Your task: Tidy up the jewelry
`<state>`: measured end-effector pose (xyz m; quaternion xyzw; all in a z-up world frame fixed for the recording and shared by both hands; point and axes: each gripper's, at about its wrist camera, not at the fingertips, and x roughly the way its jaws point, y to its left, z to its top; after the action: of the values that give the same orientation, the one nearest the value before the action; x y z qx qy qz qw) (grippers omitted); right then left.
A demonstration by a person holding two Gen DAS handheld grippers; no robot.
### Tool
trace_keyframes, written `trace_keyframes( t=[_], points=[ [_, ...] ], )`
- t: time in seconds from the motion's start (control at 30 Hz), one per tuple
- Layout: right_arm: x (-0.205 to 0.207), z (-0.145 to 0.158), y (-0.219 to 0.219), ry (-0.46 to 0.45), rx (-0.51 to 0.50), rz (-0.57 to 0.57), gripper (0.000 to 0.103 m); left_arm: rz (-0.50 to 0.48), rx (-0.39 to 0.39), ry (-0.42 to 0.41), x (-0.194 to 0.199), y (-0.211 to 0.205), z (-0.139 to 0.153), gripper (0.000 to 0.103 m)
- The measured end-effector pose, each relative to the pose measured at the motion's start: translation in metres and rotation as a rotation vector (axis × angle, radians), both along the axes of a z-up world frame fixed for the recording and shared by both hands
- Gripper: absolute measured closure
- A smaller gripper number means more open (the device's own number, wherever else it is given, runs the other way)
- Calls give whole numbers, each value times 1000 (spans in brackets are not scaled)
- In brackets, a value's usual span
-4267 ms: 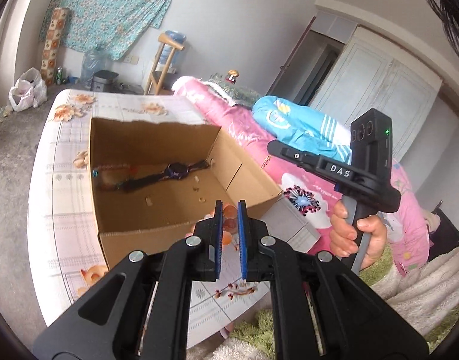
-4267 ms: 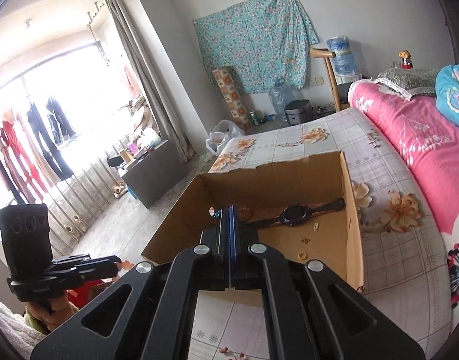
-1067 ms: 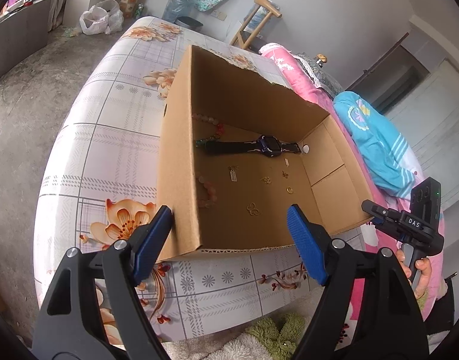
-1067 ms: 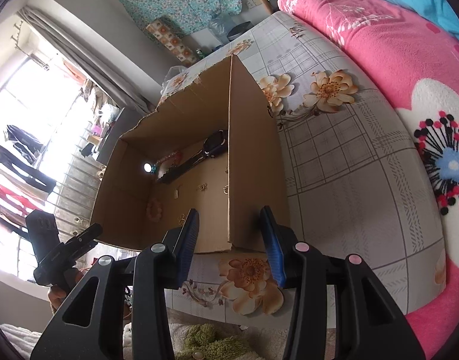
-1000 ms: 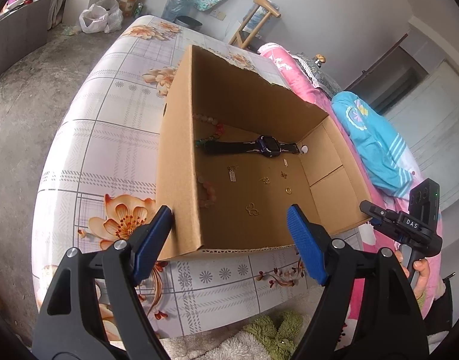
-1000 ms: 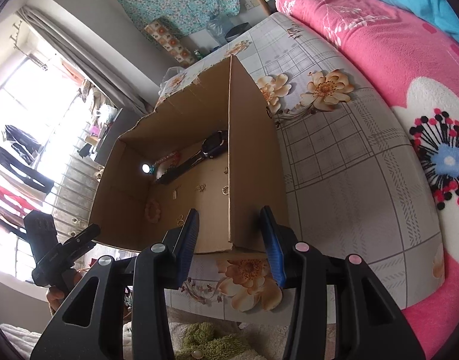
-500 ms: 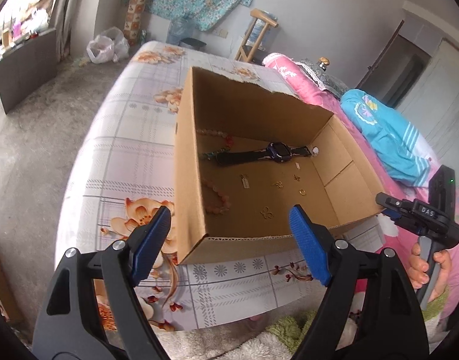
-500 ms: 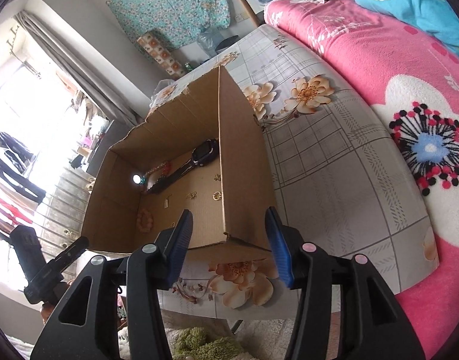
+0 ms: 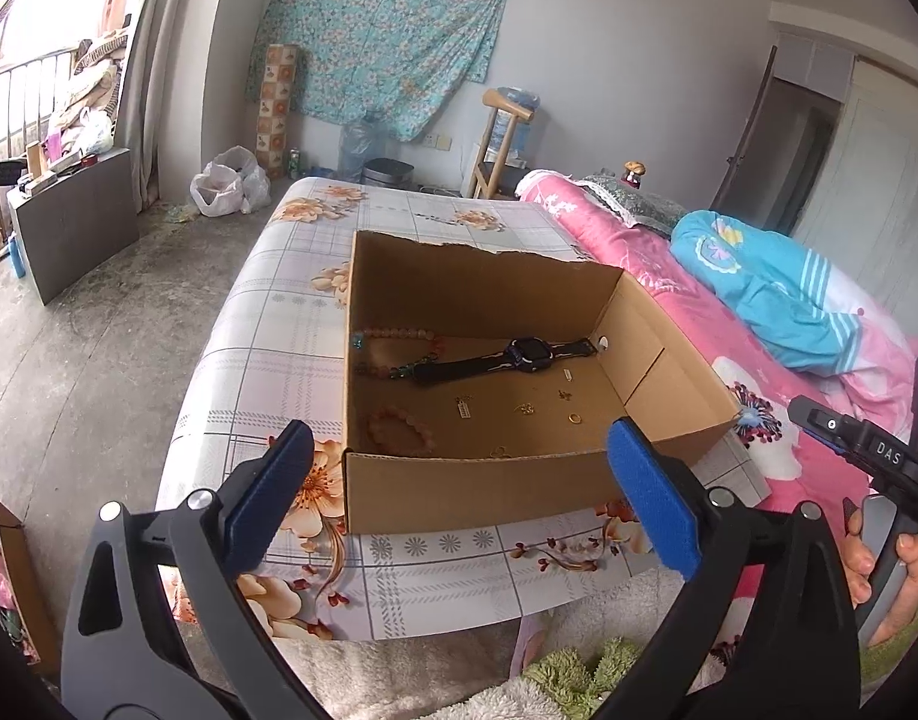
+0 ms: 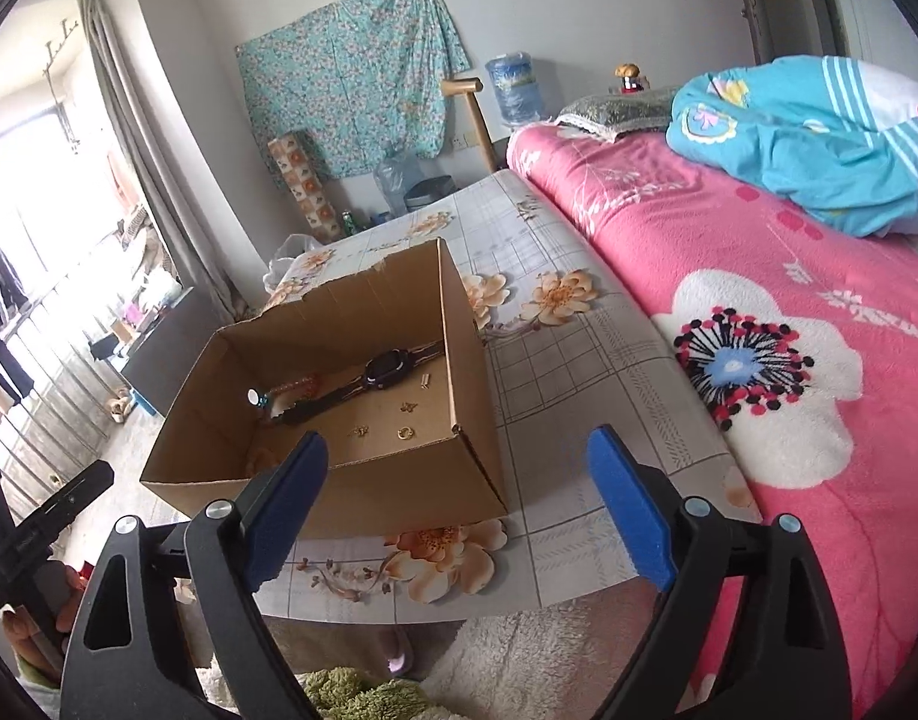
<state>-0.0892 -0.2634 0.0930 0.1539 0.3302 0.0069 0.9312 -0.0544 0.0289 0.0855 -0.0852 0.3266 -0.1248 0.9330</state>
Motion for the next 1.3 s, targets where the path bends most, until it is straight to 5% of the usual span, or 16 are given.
trace_keyframes(
  t=[0.2, 0.37, 0.77, 1.3],
  points=[
    [-17, 11, 30, -38, -105, 17, 7, 75, 140, -34, -8, -25, 5, 8],
    [-18, 7, 52, 17, -166, 37, 7, 86, 230, 26, -2, -44, 0, 8],
    [22, -19, 67, 203, -110, 97, 7, 117, 231, 203, 10, -53, -25, 8],
    [38, -21, 75, 234, -107, 107, 7, 133, 249, 291, 28, -51, -35, 8]
  ],
)
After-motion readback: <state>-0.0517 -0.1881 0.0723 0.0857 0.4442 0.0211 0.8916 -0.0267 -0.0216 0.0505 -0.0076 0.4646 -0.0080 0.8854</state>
